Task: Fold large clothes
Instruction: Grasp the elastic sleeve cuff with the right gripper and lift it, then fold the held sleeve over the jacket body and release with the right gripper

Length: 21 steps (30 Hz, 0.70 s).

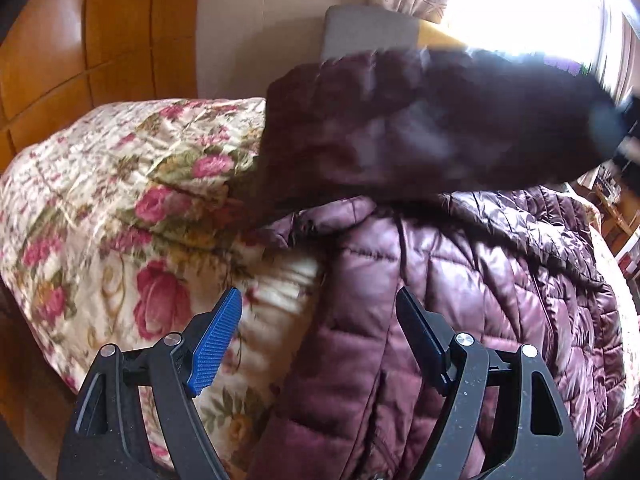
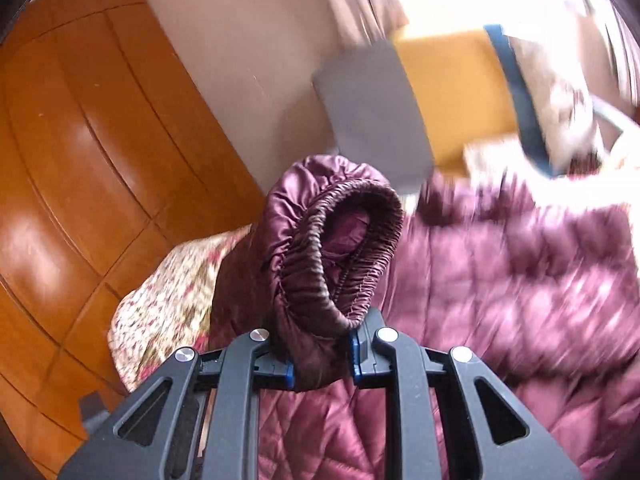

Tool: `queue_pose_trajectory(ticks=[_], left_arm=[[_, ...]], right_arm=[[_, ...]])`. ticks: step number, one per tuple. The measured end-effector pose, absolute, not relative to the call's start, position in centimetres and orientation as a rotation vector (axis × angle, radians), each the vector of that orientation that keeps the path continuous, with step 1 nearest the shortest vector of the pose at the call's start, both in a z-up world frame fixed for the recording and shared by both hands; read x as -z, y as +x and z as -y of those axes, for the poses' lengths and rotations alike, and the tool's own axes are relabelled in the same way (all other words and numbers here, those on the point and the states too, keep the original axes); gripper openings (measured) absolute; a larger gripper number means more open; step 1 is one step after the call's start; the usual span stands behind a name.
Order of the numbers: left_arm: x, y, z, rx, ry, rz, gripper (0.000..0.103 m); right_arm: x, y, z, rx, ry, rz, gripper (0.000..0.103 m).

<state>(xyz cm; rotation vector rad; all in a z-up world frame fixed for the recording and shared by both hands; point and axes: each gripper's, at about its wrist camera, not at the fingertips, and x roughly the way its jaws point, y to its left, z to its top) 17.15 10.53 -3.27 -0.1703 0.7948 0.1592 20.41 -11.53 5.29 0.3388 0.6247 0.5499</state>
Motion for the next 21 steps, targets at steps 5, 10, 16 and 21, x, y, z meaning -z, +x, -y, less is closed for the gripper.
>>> queue_pose_trajectory(ticks=[5, 10, 16, 21], left_arm=[[2.3, 19.5, -9.8, -0.168, -0.115, -0.779, 0.078], [2.2, 22.8, -8.9, -0.173, -0.085, -0.791, 0.078], [3.8, 25.3, -8.1, -0.178, -0.045, -0.847, 0.078], [4.9, 25.0, -8.1, -0.159, -0.044, -0.874, 0.078]], right_arm=[[-9.7, 20.7, 16.9, -0.449, 0.362, -0.497, 0.016], [-10.0, 21.5, 23.5, -0.327, 0.434, -0.453, 0.016], [-3.9, 23.5, 29.7, -0.185, 0.49, -0.57, 0.015], [5.0, 25.5, 32.9, -0.07, 0.599, -0.766, 0.015]])
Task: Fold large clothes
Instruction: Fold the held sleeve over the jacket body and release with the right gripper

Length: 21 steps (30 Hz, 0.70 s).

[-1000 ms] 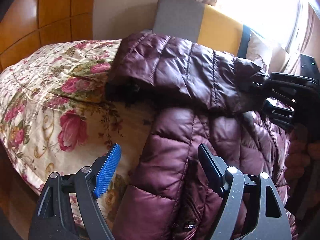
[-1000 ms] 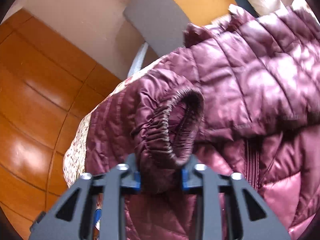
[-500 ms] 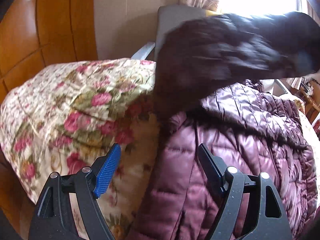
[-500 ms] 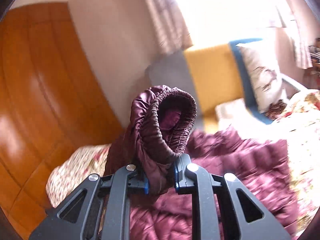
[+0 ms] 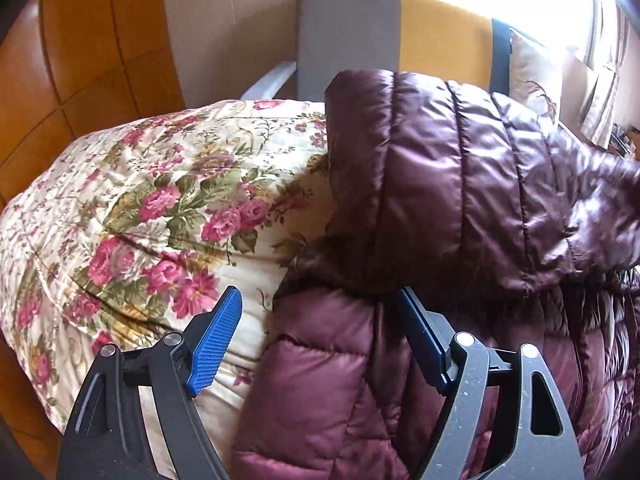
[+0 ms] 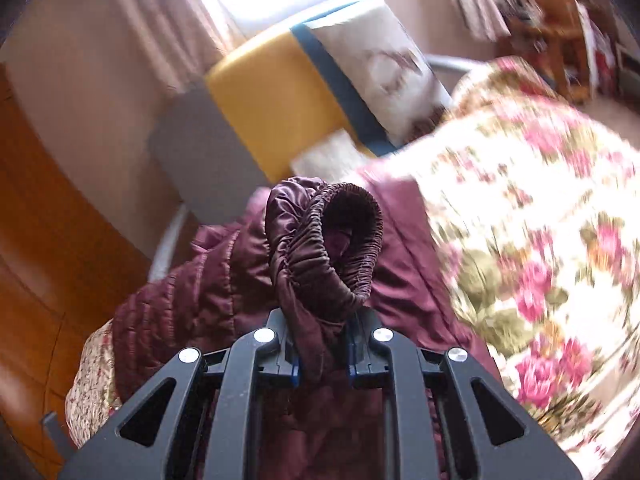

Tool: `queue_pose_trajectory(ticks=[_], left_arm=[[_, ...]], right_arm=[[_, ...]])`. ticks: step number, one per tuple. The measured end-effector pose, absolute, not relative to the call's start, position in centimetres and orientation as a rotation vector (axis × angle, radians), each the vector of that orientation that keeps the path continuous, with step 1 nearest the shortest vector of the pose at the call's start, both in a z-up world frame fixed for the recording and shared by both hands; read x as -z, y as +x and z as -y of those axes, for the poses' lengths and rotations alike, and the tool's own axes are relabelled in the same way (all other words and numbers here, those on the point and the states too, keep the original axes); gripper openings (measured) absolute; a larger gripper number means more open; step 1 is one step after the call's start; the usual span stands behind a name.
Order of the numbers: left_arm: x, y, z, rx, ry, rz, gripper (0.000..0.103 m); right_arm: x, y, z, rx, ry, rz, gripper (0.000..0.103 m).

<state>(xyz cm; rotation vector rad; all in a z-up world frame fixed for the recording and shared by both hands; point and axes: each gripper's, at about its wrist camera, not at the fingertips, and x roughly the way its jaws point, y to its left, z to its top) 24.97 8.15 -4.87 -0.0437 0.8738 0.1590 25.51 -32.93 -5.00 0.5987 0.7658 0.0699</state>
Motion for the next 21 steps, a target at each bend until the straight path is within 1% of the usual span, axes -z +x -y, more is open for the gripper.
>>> queue_pose_trajectory(ticks=[3, 6, 7, 8, 9, 11, 12, 13, 14, 17, 21], left_arm=[[3.8, 24.0, -8.6, -0.129, -0.048, -0.841, 0.078], [1.6, 23.3, -9.0, -0.102, -0.041, -0.774, 0.078], [0.6, 23.3, -9.2, -0.091, -0.034, -0.745, 0.078], [0.0, 23.4, -9.2, -0.08, -0.03, -0.729, 0.078], [-0.7, 23.7, -9.3, -0.059, -0.023, -0.708, 0.078], [-1.8, 24.3, -9.1, -0.025, -0.01, -0.679, 0.078], [-2.3, 24.9, -9.0, -0.001, -0.002, -0.66, 0.078], [-2.6, 25.3, -8.9, 0.013, 0.006, -0.649, 0.078], [-2.8, 25.9, -8.7, 0.022, 0.014, -0.64, 0.078], [-3.4, 27.3, -7.9, 0.057, 0.031, -0.609, 0.078], [-3.6, 29.8, -6.3, 0.12, 0.026, -0.614, 0.077]], right_arm=[[7.8, 25.6, 34.1, -0.031, 0.61, -0.807, 0.015], [8.5, 25.5, 34.0, -0.001, 0.587, -0.814, 0.015], [8.4, 25.4, 33.9, 0.009, 0.575, -0.821, 0.018], [8.1, 25.3, 33.7, 0.029, 0.55, -0.828, 0.025], [7.7, 25.2, 33.4, 0.04, 0.52, -0.83, 0.027], [6.8, 24.3, 32.7, 0.047, 0.49, -0.82, 0.051], [6.0, 23.8, 32.8, 0.055, 0.478, -0.807, 0.057], [5.7, 23.1, 32.9, 0.054, 0.466, -0.785, 0.07], [4.9, 22.5, 32.8, 0.062, 0.442, -0.757, 0.075], [1.7, 21.3, 31.6, 0.08, 0.33, -0.654, 0.075], [0.1, 22.6, 27.0, -0.074, 0.199, -0.645, 0.075]])
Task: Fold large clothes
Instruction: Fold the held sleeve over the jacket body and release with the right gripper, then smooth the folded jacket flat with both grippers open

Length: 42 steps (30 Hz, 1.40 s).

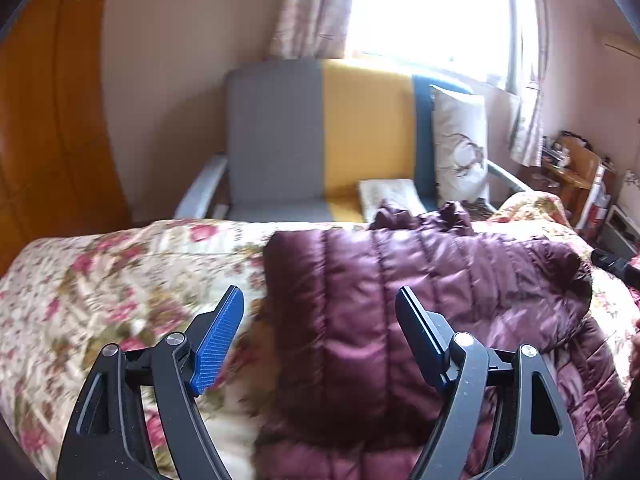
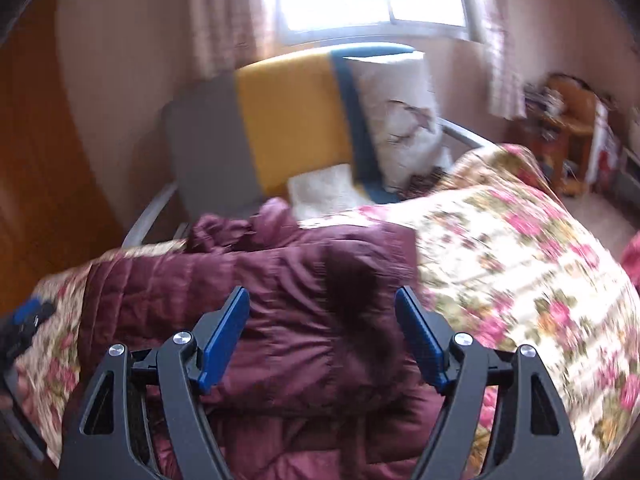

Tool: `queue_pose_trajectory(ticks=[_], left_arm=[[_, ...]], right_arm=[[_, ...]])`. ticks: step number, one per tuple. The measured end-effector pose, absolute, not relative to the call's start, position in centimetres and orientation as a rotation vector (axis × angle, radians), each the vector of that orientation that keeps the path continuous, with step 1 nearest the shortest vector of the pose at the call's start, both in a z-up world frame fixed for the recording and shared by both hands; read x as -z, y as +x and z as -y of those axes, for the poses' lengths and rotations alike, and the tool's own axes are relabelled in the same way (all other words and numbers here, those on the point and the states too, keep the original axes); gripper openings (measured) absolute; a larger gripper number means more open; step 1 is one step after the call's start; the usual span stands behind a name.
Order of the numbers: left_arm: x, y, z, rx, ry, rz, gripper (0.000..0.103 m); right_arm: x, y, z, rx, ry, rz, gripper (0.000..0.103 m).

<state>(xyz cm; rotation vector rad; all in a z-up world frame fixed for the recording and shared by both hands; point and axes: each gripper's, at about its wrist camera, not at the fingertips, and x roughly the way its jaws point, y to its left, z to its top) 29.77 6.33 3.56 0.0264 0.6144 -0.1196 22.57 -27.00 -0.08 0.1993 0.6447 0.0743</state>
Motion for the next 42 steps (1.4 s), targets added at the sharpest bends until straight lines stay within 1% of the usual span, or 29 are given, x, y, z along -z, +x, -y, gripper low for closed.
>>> queue_pose_trajectory(ticks=[2, 4, 5, 7, 8, 12, 13, 16, 20, 24, 25, 26, 27, 28, 29, 33, 36, 37, 39, 42], left_arm=[[-3.4, 30.9, -5.4, 0.137, 0.033, -0.617, 0.075], [-2.8, 32.6, -4.7, 0.172, 0.044, -0.648, 0.073], [-2.3, 33.7, -4.3, 0.181, 0.041, -0.668, 0.07], [-1.2, 35.4, -3.9, 0.2, 0.04, -0.711, 0.07], [-0.5, 36.4, -3.7, 0.203, 0.042, -0.737, 0.067], [2.8, 39.3, -3.4, 0.168, 0.056, -0.83, 0.067], [3.6, 39.8, -3.5, 0.161, 0.057, -0.848, 0.07], [5.4, 40.5, -3.5, 0.142, 0.048, -0.86, 0.071], [6.7, 40.4, -3.7, 0.132, 0.03, -0.845, 0.071], [5.2, 39.3, -3.2, 0.095, 0.061, -0.825, 0.071], [4.6, 38.5, -3.2, 0.08, 0.063, -0.814, 0.072], [4.0, 37.6, -3.2, 0.057, 0.068, -0.801, 0.08], [3.6, 36.9, -3.3, 0.031, 0.072, -0.792, 0.085], [3.0, 35.7, -3.4, 0.011, 0.068, -0.773, 0.086], [2.7, 34.9, -3.5, 0.011, 0.057, -0.761, 0.086], [2.7, 31.7, -3.3, 0.002, 0.087, -0.737, 0.086], [5.1, 32.4, -2.8, -0.006, 0.114, -0.803, 0.086], [5.5, 32.6, -2.9, -0.011, 0.107, -0.801, 0.089], [4.9, 32.6, -3.1, -0.014, 0.085, -0.804, 0.089], [3.5, 31.1, -3.4, -0.017, 0.066, -0.788, 0.089]], right_arm=[[0.5, 23.9, 25.1, -0.09, 0.154, -0.674, 0.075], [2.0, 26.1, 24.4, -0.053, 0.134, -0.726, 0.075], [2.5, 26.8, 24.5, -0.028, 0.13, -0.747, 0.075], [4.1, 28.6, 25.0, 0.015, 0.132, -0.79, 0.075], [4.9, 29.3, 25.2, 0.019, 0.132, -0.811, 0.075], [7.0, 31.1, 25.2, 0.012, 0.069, -0.822, 0.076], [7.5, 31.4, 25.2, 0.012, 0.064, -0.827, 0.076], [9.3, 32.9, 25.3, 0.007, 0.074, -0.854, 0.077], [10.6, 33.1, 25.0, 0.008, 0.066, -0.84, 0.077], [10.2, 32.9, 24.8, 0.008, 0.054, -0.839, 0.078], [9.8, 32.6, 25.0, -0.003, 0.058, -0.838, 0.081], [9.4, 32.3, 25.1, -0.018, 0.059, -0.84, 0.084], [8.9, 31.9, 25.2, -0.025, 0.057, -0.84, 0.086], [8.4, 31.5, 25.3, -0.026, 0.058, -0.836, 0.093], [7.7, 30.7, 25.3, -0.033, 0.067, -0.823, 0.095], [6.1, 27.4, 25.0, -0.06, 0.093, -0.771, 0.096], [7.8, 26.4, 23.9, -0.067, 0.06, -0.816, 0.097], [8.5, 26.6, 23.6, -0.064, 0.047, -0.824, 0.097], [9.5, 27.0, 23.7, -0.067, 0.054, -0.827, 0.099], [8.4, 27.1, 24.0, -0.073, 0.078, -0.842, 0.1]])
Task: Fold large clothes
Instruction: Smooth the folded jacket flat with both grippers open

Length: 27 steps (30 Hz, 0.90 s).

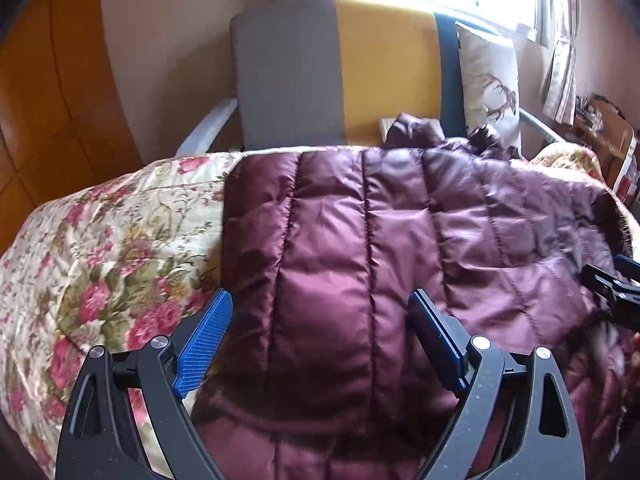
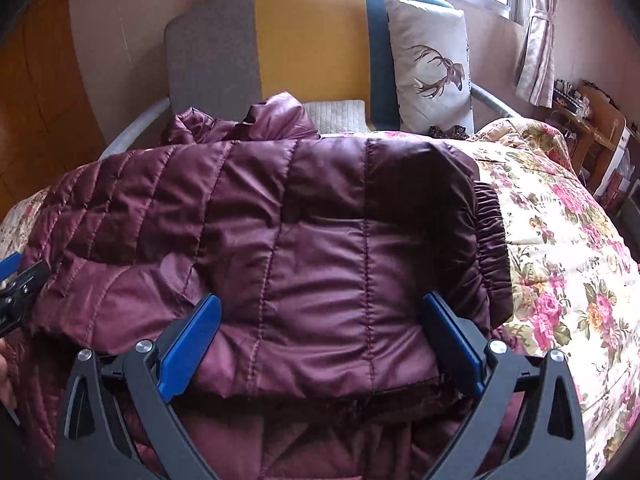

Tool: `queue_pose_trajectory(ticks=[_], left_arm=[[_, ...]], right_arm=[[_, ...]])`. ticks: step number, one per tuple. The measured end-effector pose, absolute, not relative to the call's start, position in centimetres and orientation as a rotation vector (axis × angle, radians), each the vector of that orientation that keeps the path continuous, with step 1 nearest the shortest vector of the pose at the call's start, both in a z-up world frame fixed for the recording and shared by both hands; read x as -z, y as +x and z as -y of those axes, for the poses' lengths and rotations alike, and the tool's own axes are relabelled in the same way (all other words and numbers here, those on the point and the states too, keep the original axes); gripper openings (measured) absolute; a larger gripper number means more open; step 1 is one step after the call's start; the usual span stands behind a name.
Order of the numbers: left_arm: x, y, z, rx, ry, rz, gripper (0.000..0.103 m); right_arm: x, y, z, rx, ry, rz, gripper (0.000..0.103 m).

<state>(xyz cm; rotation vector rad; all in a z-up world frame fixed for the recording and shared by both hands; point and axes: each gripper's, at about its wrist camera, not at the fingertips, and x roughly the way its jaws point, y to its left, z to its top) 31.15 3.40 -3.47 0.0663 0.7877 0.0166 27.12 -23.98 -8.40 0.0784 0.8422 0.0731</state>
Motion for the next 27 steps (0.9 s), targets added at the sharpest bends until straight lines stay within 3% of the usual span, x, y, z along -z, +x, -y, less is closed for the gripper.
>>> queue_pose_trajectory(ticks=[11, 27], left_arm=[[-0.8, 19.8, -4.0, 0.013, 0.0, -0.674, 0.089], [3.0, 10.8, -6.0, 0.007, -0.051, -0.762, 0.089]], right_arm=[[6.9, 17.7, 24.4, -0.146, 0.239, -0.846, 0.1], [10.0, 5.9, 25.6, -0.137, 0.282, -0.918, 0.101]])
